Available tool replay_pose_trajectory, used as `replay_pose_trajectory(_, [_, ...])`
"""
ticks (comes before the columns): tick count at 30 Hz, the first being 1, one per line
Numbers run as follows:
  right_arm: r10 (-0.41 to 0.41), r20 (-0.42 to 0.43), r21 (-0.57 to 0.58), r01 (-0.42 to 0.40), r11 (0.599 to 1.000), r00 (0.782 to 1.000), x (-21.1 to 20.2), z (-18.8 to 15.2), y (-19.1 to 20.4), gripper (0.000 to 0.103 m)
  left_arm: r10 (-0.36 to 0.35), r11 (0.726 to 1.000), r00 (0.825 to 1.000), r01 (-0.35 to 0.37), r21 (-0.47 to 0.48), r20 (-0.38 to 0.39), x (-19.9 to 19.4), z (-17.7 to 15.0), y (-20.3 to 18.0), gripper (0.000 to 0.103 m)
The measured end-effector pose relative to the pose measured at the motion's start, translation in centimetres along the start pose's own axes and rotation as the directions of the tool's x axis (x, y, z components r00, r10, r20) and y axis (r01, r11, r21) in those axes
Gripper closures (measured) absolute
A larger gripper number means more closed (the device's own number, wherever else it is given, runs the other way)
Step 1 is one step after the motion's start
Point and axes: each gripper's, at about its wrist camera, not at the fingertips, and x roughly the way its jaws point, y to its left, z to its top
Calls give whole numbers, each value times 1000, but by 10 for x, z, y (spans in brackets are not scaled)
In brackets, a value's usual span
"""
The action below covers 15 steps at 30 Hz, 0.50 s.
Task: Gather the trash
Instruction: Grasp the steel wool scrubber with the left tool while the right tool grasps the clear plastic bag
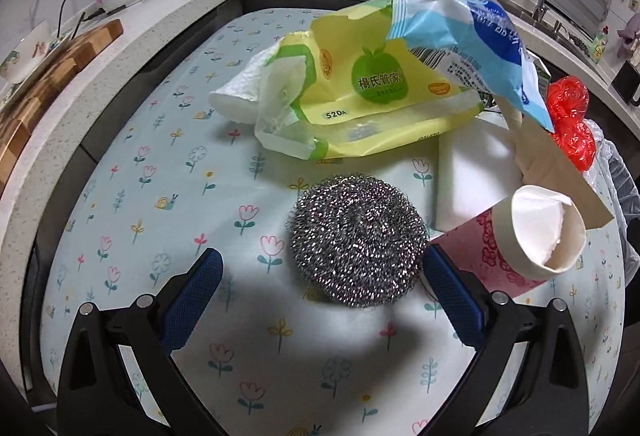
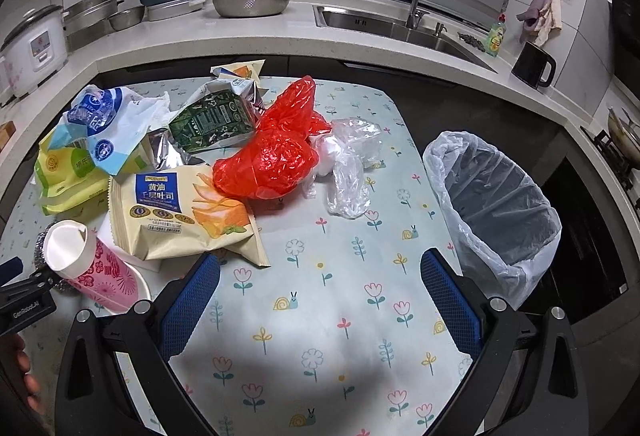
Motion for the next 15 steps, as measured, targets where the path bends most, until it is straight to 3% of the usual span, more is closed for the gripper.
replay_pose_trajectory(6, [-19, 1, 35, 19, 999, 1000, 24, 14, -13, 7, -80, 997, 997, 80, 1, -22, 7, 2, -6, 38])
replay_pose_trajectory(8, [-21, 5, 44, 21, 999, 1000, 34, 21, -18, 8, -79, 997, 997, 79, 11, -15, 6, 2, -7, 40])
replay_pose_trajectory(13, [-18, -16, 76, 19, 997, 1000, 67, 36, -33, 33, -90, 996, 996, 90, 5, -3, 4, 1, -4, 44])
replay_pose_trajectory(15, [-9, -27, 107, 12, 994, 1000, 80, 40, -40, 35, -93, 996, 996, 93, 2, -4, 4, 2, -3, 44])
